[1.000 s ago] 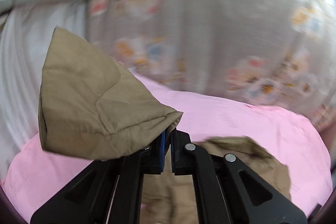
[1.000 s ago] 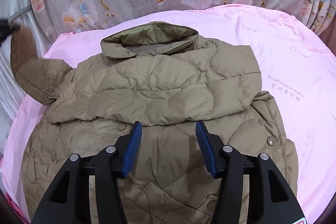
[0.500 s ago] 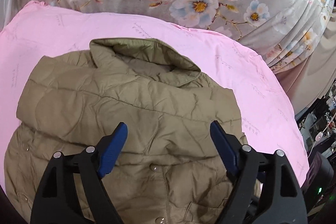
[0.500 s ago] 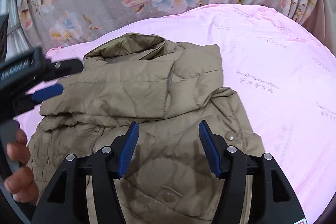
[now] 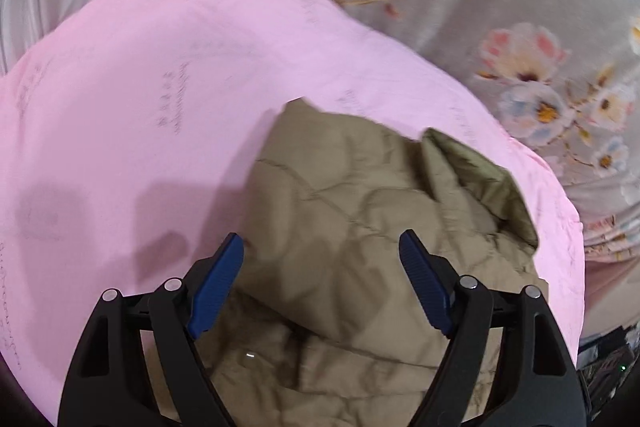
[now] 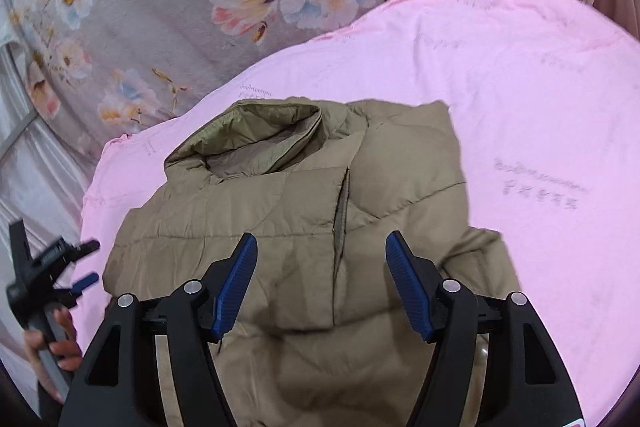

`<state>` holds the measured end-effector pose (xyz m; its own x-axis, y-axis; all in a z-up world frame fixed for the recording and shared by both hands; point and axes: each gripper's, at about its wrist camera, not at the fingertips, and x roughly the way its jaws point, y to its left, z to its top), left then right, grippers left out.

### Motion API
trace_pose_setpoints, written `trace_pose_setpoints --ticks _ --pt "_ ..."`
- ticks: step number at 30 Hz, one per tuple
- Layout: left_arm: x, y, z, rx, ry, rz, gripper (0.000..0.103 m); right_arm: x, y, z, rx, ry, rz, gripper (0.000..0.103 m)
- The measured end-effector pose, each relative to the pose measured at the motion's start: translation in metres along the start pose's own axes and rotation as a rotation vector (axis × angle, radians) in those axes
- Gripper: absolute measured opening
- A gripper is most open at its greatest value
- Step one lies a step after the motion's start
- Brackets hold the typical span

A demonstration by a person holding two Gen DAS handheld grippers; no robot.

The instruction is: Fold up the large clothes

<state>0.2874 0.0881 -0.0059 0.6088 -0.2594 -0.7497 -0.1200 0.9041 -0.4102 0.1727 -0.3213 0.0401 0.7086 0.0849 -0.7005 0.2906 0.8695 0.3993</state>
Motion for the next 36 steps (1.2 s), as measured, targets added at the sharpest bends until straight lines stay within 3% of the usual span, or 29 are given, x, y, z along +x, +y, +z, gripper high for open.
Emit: trace_pose_setpoints --ticks 5,10,12,14,17,18,19,20,21,22,25,28,31,33,36 --pt "-0.006 0.043 -0.007 -0.208 0.056 -0.184 0.075 0.026 -0.004 -0.002 0.046 0.05 0.01 0.066" --pt "0.011 0.051 -0.007 -0.294 0.126 -0.264 0.075 0.035 0.001 -0.008 0.009 0.05 0.003 0.066" --pt "0.017 0.053 -0.008 -0.339 0.161 -0.335 0.074 0.036 0.001 -0.008 0.012 0.046 0.0 0.064" --pt "0.016 0.053 -0.009 -0.353 0.165 -0.35 0.074 0.036 0.002 -0.008 0.011 0.044 -0.004 0.06" --pt "0.018 0.052 -0.007 -0.352 0.161 -0.346 0.074 0.039 0.003 -0.008 0.007 0.051 0.002 0.044" --pt "0.02 0.051 -0.005 -0.358 0.159 -0.333 0.067 0.041 0.004 -0.008 0.009 0.058 0.008 0.036" --pt "0.021 0.05 -0.003 -0.351 0.153 -0.314 0.051 0.045 0.005 -0.008 0.012 0.067 0.009 0.022" --pt "0.023 0.045 0.001 -0.318 0.148 -0.267 0.036 0.047 0.006 -0.007 0.011 0.072 0.007 0.015" --pt "0.023 0.043 0.003 -0.289 0.15 -0.217 0.013 0.047 0.007 -0.005 0.008 0.067 0.011 0.012" --pt "0.02 0.038 0.005 -0.257 0.143 -0.182 0.009 0.041 0.009 -0.001 0.01 0.051 0.026 0.009" --pt "-0.008 0.019 0.003 -0.152 0.084 -0.133 0.005 -0.005 0.022 0.01 -0.037 -0.076 0.05 0.007" --pt "-0.02 -0.005 -0.015 0.009 0.027 -0.025 0.004 -0.032 0.038 0.003 -0.18 -0.143 -0.04 0.006" --pt "0.004 -0.007 -0.032 0.06 0.054 0.065 0.004 0.003 0.026 -0.015 -0.221 -0.032 -0.15 0.006" --pt "0.016 -0.005 -0.042 0.074 0.054 0.095 0.004 0.024 0.01 -0.026 -0.185 0.031 -0.147 0.006" --pt "0.019 -0.009 -0.046 0.118 0.027 0.13 0.004 0.033 0.006 -0.034 -0.199 0.039 -0.154 0.007"
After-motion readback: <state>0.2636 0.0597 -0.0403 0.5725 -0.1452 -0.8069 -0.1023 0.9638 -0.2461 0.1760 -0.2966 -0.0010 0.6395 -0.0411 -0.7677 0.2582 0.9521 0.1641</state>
